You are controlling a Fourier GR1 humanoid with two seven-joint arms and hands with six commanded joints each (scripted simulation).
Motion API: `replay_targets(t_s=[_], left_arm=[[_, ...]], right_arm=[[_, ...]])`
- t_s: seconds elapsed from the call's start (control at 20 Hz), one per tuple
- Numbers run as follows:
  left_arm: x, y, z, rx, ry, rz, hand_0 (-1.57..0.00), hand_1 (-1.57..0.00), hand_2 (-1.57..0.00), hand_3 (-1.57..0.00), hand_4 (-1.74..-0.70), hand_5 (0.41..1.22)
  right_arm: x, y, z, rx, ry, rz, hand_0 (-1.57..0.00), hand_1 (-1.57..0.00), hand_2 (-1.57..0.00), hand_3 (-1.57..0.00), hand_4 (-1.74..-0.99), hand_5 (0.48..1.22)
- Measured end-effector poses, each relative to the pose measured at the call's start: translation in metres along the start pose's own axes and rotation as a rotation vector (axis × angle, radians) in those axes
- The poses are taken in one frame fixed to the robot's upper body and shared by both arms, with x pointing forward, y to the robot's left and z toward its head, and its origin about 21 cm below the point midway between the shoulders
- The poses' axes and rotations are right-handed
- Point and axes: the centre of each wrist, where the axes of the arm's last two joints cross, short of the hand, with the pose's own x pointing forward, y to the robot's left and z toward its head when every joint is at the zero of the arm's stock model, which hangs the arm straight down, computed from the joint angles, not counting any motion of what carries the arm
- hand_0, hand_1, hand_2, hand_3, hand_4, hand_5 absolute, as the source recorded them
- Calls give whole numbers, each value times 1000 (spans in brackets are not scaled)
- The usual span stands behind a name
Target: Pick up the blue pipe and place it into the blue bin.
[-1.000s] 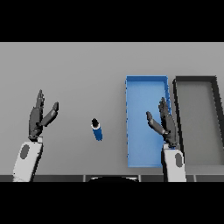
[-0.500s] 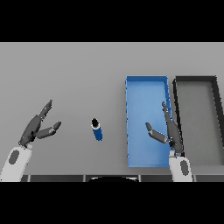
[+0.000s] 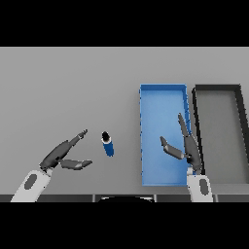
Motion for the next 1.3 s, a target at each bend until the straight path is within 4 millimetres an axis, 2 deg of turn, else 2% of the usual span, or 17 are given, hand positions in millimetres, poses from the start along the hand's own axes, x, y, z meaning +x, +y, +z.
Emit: replay_targets(t_s=[0.2,0.4,0.5,0.8,1.0,1.1,1.15,1.2,1.3], left_arm=[[-2,-26,-20,-51,-19,26,1,1,1,1,-1147,452],[-3,-46,-43,-59,-56,37,1,1,1,1,-1152,460],[2,-49,-58,-47,-67,53,1,1,1,1,-1145,460],[-6,-64,-83,-50,-41,11,1,1,1,1,-1051,418],[-5,-75,-92,-71,-84,59,1,1,1,1,-1107,463],[-5,-79,-96,-66,-103,94,1,-41,-151,-121,-1186,550],[-4,-84,-100,-62,-115,132,-10,-156,-308,-276,-1243,613],[-4,-83,-102,-52,-121,161,-125,-319,-485,-535,-1281,735],[-6,-88,-104,-44,-143,213,-602,-752,-865,-908,-1439,910]], right_arm=[[-3,0,3,5,2,-15,1,1,1,1,-1218,627],[0,-2,2,-12,23,-16,1,1,1,1,-1201,620],[-1,0,5,-8,16,-15,1,1,1,1,-1205,625],[-3,-4,6,-19,4,-25,1,1,1,1,-1221,645],[-4,-5,7,-16,-11,9,1,1,1,1,-1207,650],[-2,-9,7,-25,-9,7,1,1,1,1,-1213,655],[-4,-8,7,-19,4,2,1,1,1,1,-1217,655],[-3,-9,7,-16,-3,-5,1,1,1,1,-1220,656],[-5,-8,7,-19,11,0,1,1,1,1,-1219,657]])
